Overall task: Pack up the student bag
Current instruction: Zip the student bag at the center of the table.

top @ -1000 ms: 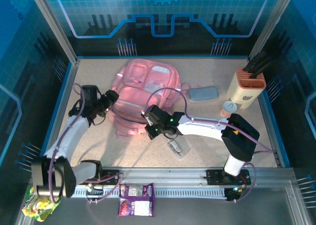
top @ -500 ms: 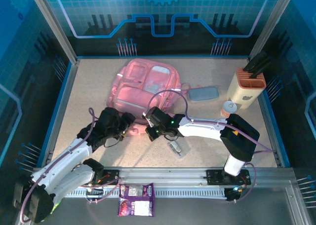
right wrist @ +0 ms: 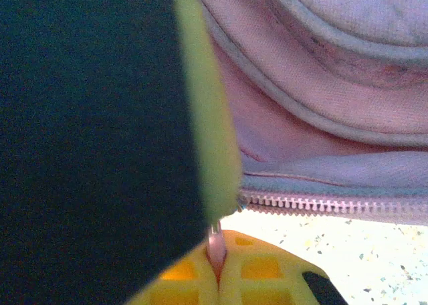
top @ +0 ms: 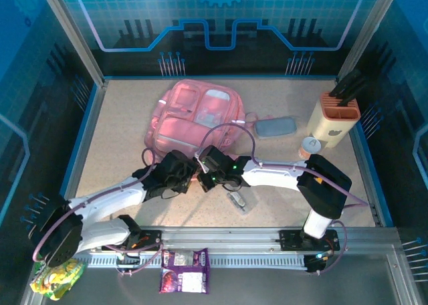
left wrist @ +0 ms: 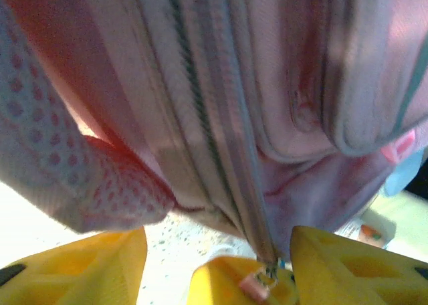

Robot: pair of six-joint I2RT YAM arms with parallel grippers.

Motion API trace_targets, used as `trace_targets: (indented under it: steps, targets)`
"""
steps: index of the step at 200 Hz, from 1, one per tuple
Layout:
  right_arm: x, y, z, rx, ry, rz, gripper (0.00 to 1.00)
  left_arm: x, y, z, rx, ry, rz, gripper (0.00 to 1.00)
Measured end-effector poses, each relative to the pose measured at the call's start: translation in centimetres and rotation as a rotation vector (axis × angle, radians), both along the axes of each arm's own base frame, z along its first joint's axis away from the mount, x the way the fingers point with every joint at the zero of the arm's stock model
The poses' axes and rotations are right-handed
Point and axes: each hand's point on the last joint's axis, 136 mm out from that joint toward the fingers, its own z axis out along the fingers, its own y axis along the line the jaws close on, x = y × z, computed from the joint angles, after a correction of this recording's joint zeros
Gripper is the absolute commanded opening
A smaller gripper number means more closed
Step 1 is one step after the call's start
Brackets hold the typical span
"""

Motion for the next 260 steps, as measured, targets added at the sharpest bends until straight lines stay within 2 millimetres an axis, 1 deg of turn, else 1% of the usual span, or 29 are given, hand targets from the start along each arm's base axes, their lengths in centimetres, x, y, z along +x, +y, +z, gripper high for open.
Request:
trace_targets:
  steps: [30,45,78,95,116,141,153,169,193,205,221,260]
  targets:
    - [0.0,0.0,-0.1,-0.001,0.000,0.000,0.00,0.7,0.0,-1.1,-0.002,0.024,0.059,0.47]
    - [0.0,-0.1,-0.3,-0.007,0.003,0.000,0.00,0.9,0.0,-1.4,0.002,0.024,0.073,0.33]
    - [-0.1,-0.4,-0.6,-0.028,0.005,-0.002,0.00,1.3,0.6,-1.3,0.031,0.000,0.092,0.12]
    - [-0.1,-0.5,-0.5,-0.038,0.002,0.002,0.00,1.5,0.6,-0.9,0.025,-0.013,0.094,0.00]
    - [0.2,-0.7,-0.1,-0.043,-0.015,-0.001,0.00,1.8,0.9,-0.2,0.024,-0.034,0.080,0.00]
    - [0.5,-0.7,1.4,-0.013,-0.041,-0.006,0.00,1.9,1.2,1.2,0.013,-0.080,0.053,0.00]
    - [1.0,-1.3,1.9,-0.005,-0.048,-0.021,0.00,2.1,1.7,1.8,0.020,-0.102,0.047,0.00]
    - [2.3,-2.9,2.0,-0.010,-0.048,-0.066,0.00,2.3,3.0,2.1,0.045,-0.109,0.050,0.00]
    - [4.5,-5.8,1.1,-0.041,-0.037,-0.137,0.00,2.5,5.6,2.3,0.093,-0.111,0.066,0.00]
    - [5.2,-6.8,0.9,-0.051,-0.035,-0.159,0.00,2.7,6.7,2.6,0.103,-0.120,0.065,0.00]
    - [5.8,-7.2,0.9,-0.055,-0.042,-0.163,0.00,2.9,8.0,2.9,0.116,-0.126,0.065,0.00]
    - [5.6,-7.3,0.8,-0.066,-0.041,-0.150,0.00,2.8,10.7,2.3,0.160,-0.102,0.057,0.00]
